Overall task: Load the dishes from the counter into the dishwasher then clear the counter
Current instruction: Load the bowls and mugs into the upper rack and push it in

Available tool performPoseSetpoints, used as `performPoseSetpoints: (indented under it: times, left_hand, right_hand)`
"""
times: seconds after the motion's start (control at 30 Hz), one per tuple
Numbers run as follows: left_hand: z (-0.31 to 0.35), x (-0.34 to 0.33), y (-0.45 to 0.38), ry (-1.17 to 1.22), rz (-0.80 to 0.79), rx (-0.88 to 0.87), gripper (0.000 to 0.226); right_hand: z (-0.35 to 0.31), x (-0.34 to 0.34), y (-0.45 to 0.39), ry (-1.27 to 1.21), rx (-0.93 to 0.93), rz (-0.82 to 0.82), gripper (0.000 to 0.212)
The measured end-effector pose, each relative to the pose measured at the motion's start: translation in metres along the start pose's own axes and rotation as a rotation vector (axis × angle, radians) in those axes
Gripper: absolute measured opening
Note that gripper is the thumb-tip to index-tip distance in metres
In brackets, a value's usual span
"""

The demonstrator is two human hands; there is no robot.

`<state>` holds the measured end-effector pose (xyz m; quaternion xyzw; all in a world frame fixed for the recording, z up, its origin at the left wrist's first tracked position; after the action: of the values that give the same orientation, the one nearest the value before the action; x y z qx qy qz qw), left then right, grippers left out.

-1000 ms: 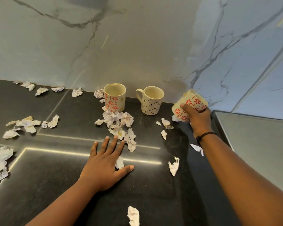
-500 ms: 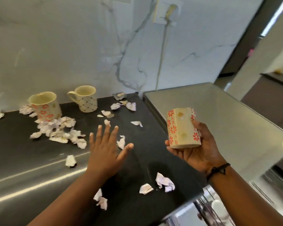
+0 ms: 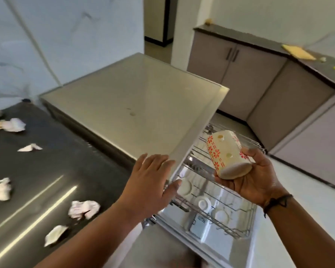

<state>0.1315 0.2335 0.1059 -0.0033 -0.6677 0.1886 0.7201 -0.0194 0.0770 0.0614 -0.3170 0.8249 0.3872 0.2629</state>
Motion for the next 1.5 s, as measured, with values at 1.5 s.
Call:
performPoseSetpoints:
  times: [1.5]
  left_hand:
    - [0.092,-0.298,-0.036,-0.134,-0.747,0.164,0.047]
  right_hand:
    - [0.009,0.281,-0.169,2.021,-0.113,0.079,0.087]
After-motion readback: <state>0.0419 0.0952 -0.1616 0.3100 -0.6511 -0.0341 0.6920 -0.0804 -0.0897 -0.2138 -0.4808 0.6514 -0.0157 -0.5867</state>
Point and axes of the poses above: each hand's wrist, its own y-axis away from the middle knuckle, its own x-axis out of the back of the hand, z = x × y, the point moved 9 cm from there along -y, towards the middle knuckle, and after that the axes turned 13 degrees about -y, right-handed, at the moved point
